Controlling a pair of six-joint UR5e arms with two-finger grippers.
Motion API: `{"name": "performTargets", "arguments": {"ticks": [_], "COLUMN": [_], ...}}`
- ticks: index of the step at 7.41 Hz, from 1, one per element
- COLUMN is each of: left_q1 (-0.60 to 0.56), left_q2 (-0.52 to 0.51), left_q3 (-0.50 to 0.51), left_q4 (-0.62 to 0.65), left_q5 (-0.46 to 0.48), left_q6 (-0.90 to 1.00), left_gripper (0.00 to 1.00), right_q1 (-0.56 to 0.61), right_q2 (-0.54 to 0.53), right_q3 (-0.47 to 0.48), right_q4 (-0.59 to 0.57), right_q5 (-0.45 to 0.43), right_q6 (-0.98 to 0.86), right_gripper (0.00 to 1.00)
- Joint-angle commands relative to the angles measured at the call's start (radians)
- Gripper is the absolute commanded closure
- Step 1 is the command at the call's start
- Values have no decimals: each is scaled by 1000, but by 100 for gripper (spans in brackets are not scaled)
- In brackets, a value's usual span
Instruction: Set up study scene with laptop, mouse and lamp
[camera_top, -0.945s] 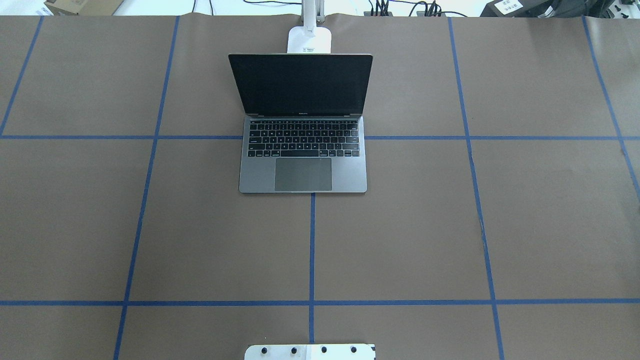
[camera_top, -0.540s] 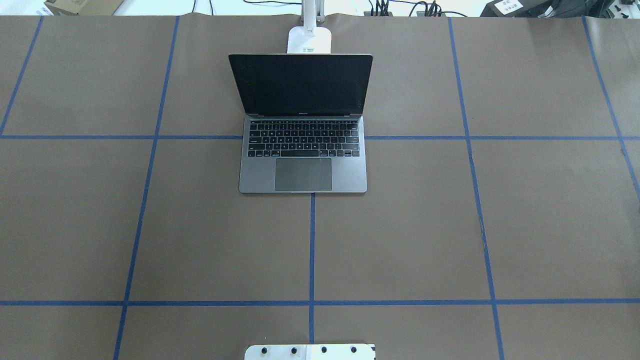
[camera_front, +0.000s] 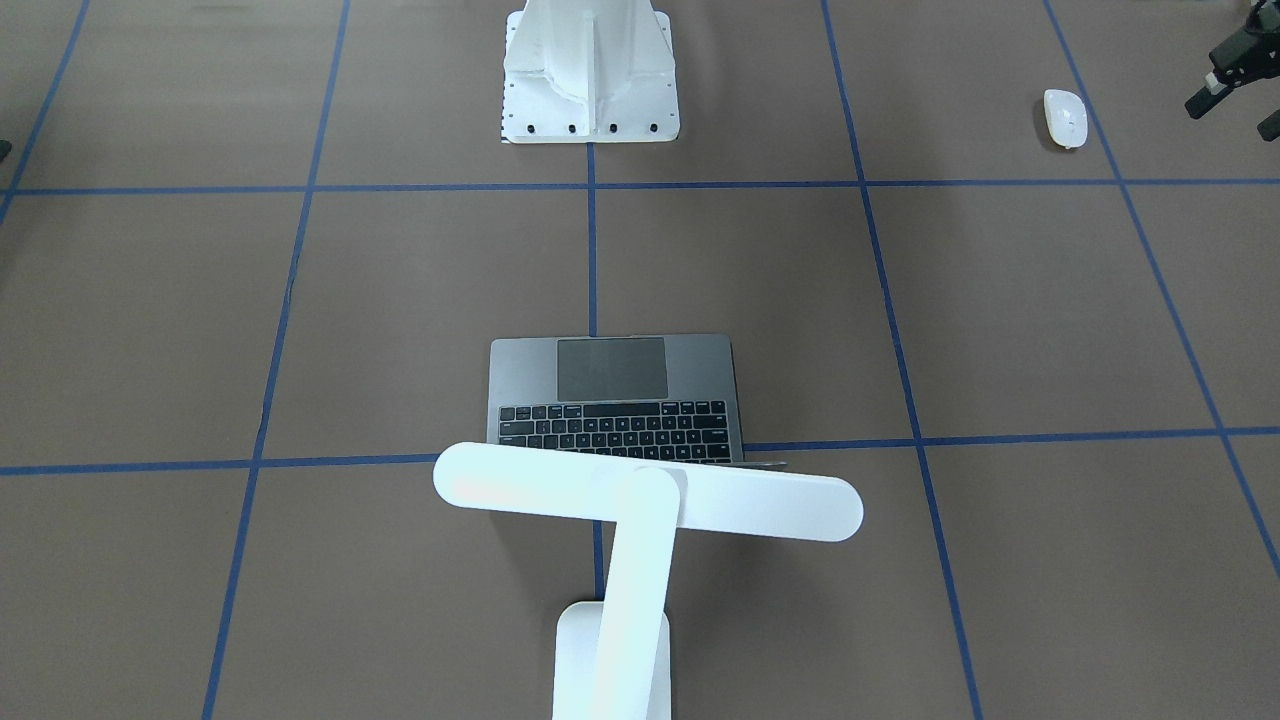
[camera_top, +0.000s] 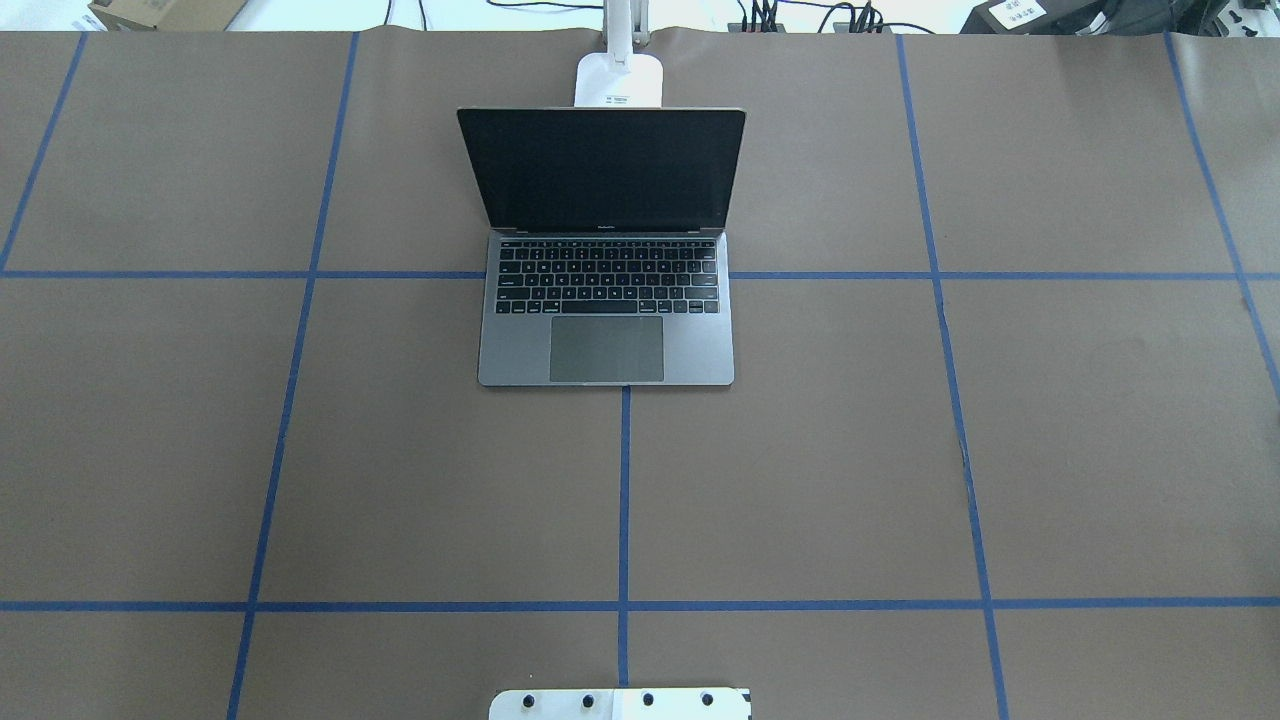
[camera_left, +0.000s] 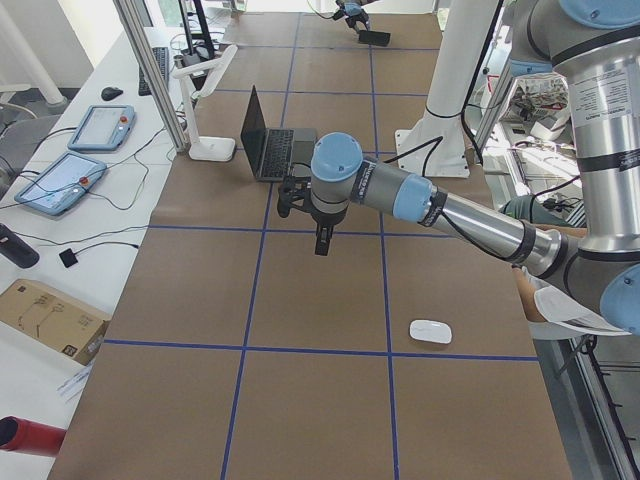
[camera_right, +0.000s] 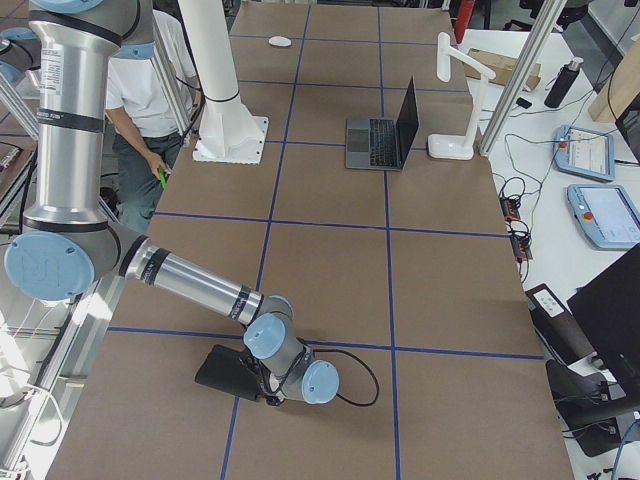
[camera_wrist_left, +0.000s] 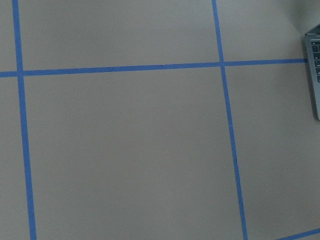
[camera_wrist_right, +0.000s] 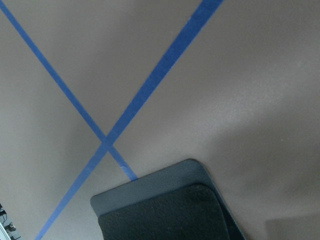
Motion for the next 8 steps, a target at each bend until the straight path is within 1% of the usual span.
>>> {"name": "performTargets", "arguments": {"ticks": [1,5,8], "left_q1": [-4,-9,-9], "left_q2": [16,16,18], "left_q3": [-20,-29,-37], "left_q4": [1,1,2], "left_q5": [-1,-1,-1], "left_q6": [0,0,-8], "left_gripper": [0,0,0], "right_q1": [-2,-3,-5], "right_q2": [-5,-7,-27], "right_q3": [-8,-8,-10], "right_q4": [1,-5,-13], "right_q5": [3,49,109], "right_q6": [1,10,2], "right_gripper": [7,7,6]}}
